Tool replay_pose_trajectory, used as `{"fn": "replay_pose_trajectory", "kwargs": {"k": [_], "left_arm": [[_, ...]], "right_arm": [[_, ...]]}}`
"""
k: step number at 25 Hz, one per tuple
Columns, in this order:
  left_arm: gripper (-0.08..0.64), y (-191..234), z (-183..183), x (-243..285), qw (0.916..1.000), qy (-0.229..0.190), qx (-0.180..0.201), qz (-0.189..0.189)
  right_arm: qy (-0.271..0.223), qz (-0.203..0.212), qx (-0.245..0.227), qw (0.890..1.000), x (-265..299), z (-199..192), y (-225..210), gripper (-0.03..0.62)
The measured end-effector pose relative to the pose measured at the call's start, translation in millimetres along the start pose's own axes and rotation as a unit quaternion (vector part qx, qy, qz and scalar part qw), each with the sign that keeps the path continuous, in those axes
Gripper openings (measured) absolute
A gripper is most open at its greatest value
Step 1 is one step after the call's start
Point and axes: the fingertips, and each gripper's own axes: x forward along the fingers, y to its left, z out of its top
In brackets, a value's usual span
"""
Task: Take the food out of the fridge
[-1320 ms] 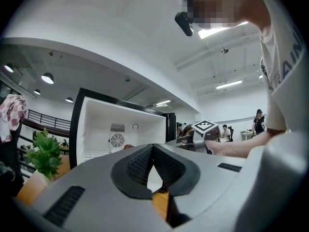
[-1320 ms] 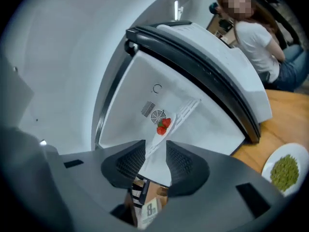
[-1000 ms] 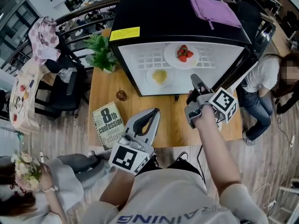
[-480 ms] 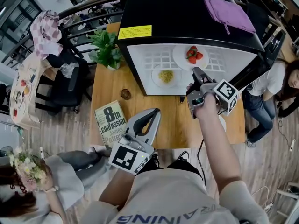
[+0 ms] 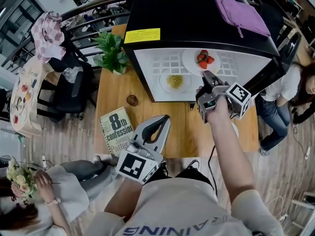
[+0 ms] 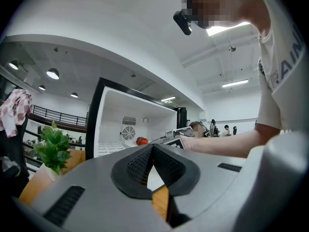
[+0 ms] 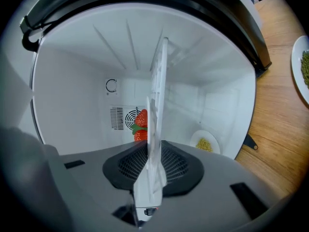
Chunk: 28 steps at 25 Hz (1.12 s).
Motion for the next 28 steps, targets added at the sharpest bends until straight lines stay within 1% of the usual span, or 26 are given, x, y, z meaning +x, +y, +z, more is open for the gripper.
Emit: {"fn": "replay_pose_trajectory", "kwargs": {"k": [6,12,22,28], "left_arm": [[0.008,-2.7,1.4,-0.5,1.0000,0.000,0.001,0.000],[0.008,-5.9,-0.3,-1.0,1.0000,-0.001,0.001,-0.003],[0.008,-10.2,2.1,-3.1,1.0000,-0.001,0.002,-0.009],[0.008,-14.1,3.6,-2.6,0.9999,-0.002,0.003,-0.014]], "right_arm": [[0.005,0.002,0.005,1.000,-5.6,-1.3,2.5,0.060],[0.007,0.007,0.002,1.000,-10.7,-3.3,4.9,0.035],[0.007,0.033,0.006,0.999,-28.9,-6.5,5.0,0.032],[0.015,0.049,-0.006,0.999,-46.0,-9.6,12.7,0.031]]}}
